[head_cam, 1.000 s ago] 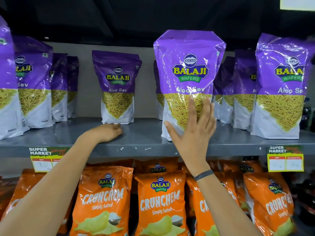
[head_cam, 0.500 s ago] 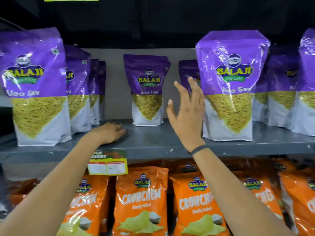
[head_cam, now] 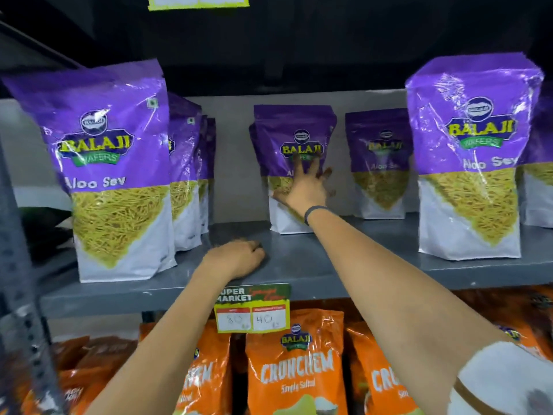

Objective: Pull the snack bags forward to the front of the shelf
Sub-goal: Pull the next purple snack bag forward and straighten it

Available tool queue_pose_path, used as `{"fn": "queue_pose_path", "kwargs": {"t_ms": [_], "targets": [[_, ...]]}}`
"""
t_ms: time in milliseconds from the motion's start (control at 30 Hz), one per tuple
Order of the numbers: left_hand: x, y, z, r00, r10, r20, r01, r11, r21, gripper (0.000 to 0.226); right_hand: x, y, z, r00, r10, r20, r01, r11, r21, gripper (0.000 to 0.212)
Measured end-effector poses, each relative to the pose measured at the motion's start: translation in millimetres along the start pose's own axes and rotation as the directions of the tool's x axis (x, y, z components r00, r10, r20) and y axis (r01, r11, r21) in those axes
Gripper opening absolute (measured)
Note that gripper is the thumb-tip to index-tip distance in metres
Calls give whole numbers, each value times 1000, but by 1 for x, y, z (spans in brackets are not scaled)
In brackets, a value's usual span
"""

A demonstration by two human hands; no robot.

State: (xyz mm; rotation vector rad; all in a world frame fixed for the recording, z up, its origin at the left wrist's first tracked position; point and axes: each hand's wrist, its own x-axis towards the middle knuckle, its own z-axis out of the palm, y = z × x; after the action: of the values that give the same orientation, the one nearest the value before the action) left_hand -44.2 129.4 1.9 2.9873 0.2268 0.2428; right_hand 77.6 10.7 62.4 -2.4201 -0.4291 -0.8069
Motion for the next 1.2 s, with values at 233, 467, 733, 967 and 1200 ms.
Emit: {"fn": "queue_pose_path", "kwargs": {"t_ms": [233,467,733,967,1200], "targets": [[2,-1,1,1000,-6,-12,6,1000,13,50,9,1,15,998,44,36,-43,998,-37,112],[1,-1,2,1000,-18,-24,19,1000,19,49,12,-1,29,998,28,-49,-35,989,-143,109],[-2,-1,1,1000,-18,-26,18,1000,13,48,11,-1,30,997,12,-71,-23,987,-160,106],[-2,-2,0,1000,-16,-14,16,1000,18,49,0,-3,20,998,15,-68,-26,986,-167,103],[0,-3,1,999,-27,-21,28,999,24,48,-16,-4,8,995,-29,-97,9,981,-194,101]]}}
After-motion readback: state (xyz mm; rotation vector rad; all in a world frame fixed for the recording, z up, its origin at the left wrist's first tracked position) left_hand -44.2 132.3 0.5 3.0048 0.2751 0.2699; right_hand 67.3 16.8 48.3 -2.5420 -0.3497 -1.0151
